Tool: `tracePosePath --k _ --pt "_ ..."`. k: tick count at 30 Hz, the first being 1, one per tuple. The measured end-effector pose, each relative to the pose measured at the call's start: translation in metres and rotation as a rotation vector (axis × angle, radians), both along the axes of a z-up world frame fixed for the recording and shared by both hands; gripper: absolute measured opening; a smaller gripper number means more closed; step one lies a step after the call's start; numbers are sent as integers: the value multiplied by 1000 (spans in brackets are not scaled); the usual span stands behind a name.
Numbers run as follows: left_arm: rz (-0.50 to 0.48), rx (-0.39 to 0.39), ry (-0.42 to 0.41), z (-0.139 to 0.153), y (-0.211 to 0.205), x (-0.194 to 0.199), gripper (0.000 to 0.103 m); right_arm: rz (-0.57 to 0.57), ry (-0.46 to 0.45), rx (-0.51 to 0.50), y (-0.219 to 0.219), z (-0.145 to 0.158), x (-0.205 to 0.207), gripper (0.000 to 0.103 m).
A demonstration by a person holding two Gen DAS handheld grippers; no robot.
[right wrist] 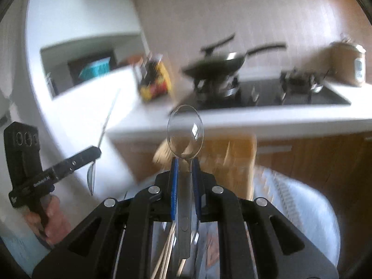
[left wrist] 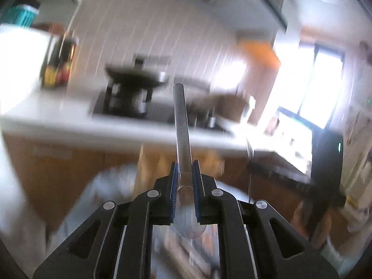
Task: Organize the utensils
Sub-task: 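Lift both held utensils and carry them over the yellow caddy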
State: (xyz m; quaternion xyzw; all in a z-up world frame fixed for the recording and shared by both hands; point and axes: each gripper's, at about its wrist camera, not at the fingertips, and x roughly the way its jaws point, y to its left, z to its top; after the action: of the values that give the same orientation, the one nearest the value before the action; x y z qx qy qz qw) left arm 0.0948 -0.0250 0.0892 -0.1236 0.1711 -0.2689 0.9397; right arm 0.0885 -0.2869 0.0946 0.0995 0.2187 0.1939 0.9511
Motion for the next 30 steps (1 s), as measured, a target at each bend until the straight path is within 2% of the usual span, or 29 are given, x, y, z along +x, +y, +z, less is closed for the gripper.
tracePosePath --k 3,5,11,14,19,30 --pt "2 -59 -83 8 -16 31 10 -65 -71 15 -5 16 23 10" --pt "0 -77 -112 8 -30 48 10 -123 -126 -24 -3 25 38 10" --pt "1 -144 -61 -24 -41 110 10 -265 -262 -169 11 27 71 10" --pt "1 -143 -30 -41 -40 125 10 -276 -262 -189 12 16 87 10" --pt "44 -82 -11 -61 -40 134 10 -285 -225 -208 9 -10 107 10" --pt "189 69 -111 -85 -52 120 11 -288 -180 -228 8 -40 118 10"
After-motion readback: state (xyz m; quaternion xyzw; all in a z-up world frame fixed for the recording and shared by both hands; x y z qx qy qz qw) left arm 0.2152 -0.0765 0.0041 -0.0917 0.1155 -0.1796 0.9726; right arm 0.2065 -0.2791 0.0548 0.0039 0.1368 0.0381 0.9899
